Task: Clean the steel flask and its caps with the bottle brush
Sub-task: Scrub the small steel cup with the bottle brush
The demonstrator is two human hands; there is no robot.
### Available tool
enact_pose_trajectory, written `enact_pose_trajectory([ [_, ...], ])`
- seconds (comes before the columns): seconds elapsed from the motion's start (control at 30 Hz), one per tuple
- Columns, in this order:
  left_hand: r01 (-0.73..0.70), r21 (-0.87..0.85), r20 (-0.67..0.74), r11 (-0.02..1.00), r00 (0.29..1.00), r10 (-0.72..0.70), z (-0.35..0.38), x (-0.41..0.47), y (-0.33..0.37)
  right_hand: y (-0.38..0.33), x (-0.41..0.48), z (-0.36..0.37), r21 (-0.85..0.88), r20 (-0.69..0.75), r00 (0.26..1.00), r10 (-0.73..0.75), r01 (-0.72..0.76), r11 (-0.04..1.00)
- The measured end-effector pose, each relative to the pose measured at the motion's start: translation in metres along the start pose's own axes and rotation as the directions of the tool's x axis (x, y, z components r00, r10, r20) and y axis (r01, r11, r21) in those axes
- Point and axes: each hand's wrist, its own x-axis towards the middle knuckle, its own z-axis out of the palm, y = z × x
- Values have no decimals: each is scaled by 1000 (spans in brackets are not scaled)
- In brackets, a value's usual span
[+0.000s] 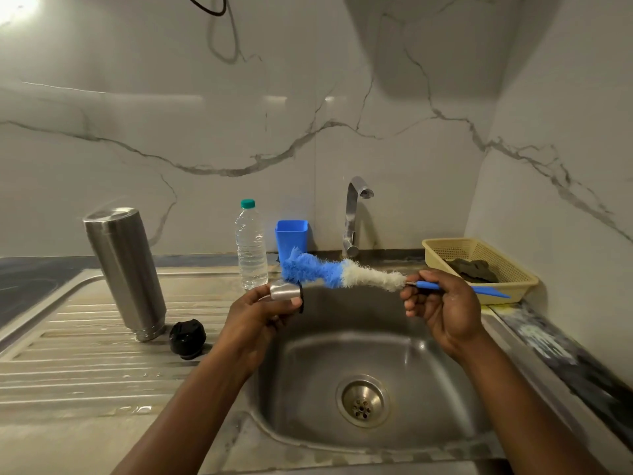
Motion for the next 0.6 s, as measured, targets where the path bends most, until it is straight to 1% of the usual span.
enact_pose_trajectory([
  [0.23, -4, 54, 60, 999, 998, 1, 2, -3, 0, 2, 1, 0, -29, 1, 1000, -24, 24, 999],
  [0.4, 3, 81, 33, 997, 999, -6, -1, 3, -1, -6, 0, -1, 27, -5, 999, -39, 39, 999],
  [0.47, 11, 90, 30, 996, 999, -14, 1, 1, -2, -4, 0, 1, 37, 13, 1000, -29, 28, 999],
  [0.6, 12, 86, 41, 996, 999, -16, 7, -5, -3, 5, -1, 8, 1, 61, 998, -2, 2, 1000],
])
